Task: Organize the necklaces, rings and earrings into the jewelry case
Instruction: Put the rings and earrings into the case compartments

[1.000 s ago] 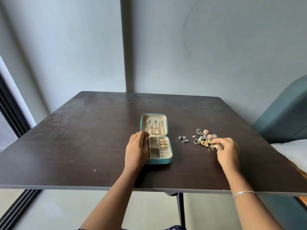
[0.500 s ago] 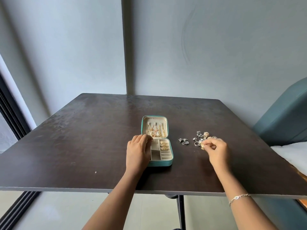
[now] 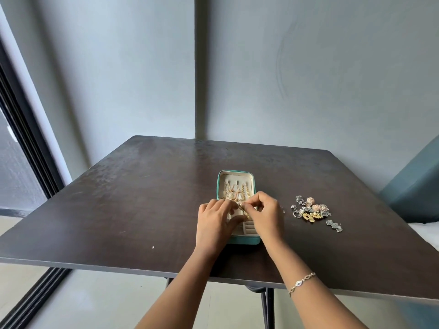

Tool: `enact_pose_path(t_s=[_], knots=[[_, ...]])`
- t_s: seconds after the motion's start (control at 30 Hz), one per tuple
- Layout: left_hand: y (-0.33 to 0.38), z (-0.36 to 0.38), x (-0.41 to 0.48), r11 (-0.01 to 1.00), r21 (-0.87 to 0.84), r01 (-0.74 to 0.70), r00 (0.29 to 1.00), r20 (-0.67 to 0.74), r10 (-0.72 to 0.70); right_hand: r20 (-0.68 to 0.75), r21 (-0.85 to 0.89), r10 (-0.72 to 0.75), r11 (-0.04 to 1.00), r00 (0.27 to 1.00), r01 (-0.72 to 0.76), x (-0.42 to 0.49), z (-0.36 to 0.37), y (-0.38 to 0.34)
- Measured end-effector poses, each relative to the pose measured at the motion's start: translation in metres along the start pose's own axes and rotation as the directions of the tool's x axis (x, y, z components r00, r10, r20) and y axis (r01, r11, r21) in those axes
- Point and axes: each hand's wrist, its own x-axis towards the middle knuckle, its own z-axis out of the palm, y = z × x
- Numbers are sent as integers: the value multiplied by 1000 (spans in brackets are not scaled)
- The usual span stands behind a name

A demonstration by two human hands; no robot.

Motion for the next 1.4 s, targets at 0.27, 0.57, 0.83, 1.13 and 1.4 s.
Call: enact_pose_path(t_s=[0.27, 0.57, 0.83, 1.13, 1.4], knots=[[0, 0, 0, 997, -72, -36, 997, -65, 32, 59, 78, -44, 996, 997, 40, -3, 0, 7], [-1, 2, -1, 992, -120, -50, 999, 3, 51, 172, -5, -75, 997, 982, 77, -1, -9, 8], [4, 1, 1, 998, 26, -59, 998, 3, 59, 251, -7, -202, 978, 947, 211, -1, -20, -1], [9, -4, -1, 994, -111, 5, 999, 35, -1, 268, -71, -195, 973, 943, 221, -2, -15, -7], [11, -9, -2, 980, -197, 39, 997, 76, -24, 312, -86, -154, 978, 937, 189, -1, -15, -5]])
